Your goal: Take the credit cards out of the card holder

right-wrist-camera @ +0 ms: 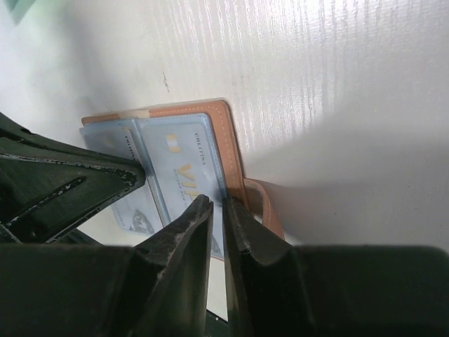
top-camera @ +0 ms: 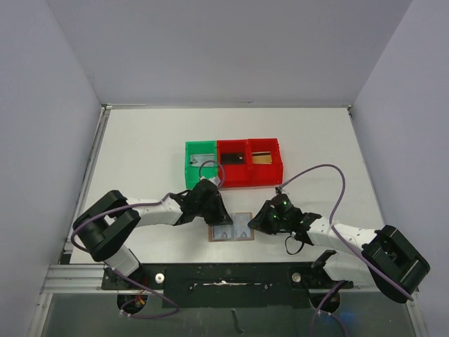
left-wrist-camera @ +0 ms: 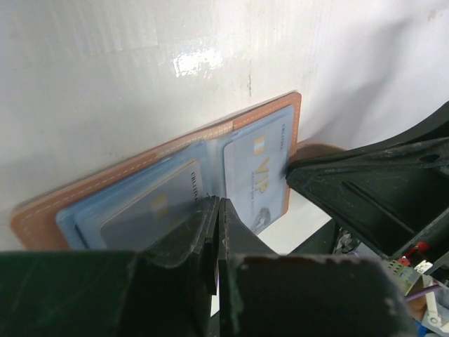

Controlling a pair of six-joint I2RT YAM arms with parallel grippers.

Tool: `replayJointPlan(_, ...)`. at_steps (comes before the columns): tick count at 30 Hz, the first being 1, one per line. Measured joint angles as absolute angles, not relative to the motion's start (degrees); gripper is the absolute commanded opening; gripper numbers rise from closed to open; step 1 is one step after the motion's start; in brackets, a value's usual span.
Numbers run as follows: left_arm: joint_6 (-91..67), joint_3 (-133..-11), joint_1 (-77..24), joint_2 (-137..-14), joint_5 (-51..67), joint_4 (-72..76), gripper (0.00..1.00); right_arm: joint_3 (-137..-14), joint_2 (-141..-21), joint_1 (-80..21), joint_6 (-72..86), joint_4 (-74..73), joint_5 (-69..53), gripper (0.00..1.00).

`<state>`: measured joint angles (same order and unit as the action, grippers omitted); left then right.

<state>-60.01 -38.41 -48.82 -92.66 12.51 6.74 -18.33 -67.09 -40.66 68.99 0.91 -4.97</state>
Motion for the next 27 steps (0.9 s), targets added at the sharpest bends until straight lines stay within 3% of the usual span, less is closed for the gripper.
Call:
replayJointPlan(6,-57.71,-38.92,-48.82,-90.17,10.46,1.34,0.02,-18.68,-67.02,-40.51,67.66,0.36,-5.04,0.16)
replayJointPlan(10,-57.25,-38.94,-48.86,-88.49,10.31,-0.25,0.19,-19.66,-66.48,-40.51,66.19,-1.48,-5.04,0.16)
replayJointPlan(15,-58.5,-38.94,-49.91,-85.86,10.96,0.51,0.33,-21.47,-66.06,-40.51,65.1,-3.36,-5.02,0.17)
replayJointPlan(27,-66.13,-38.04,-52.93,-88.27,11.38,5.8,0.38,-21.47,-67.75,-40.51,64.93,-2.24,-6.79,0.15)
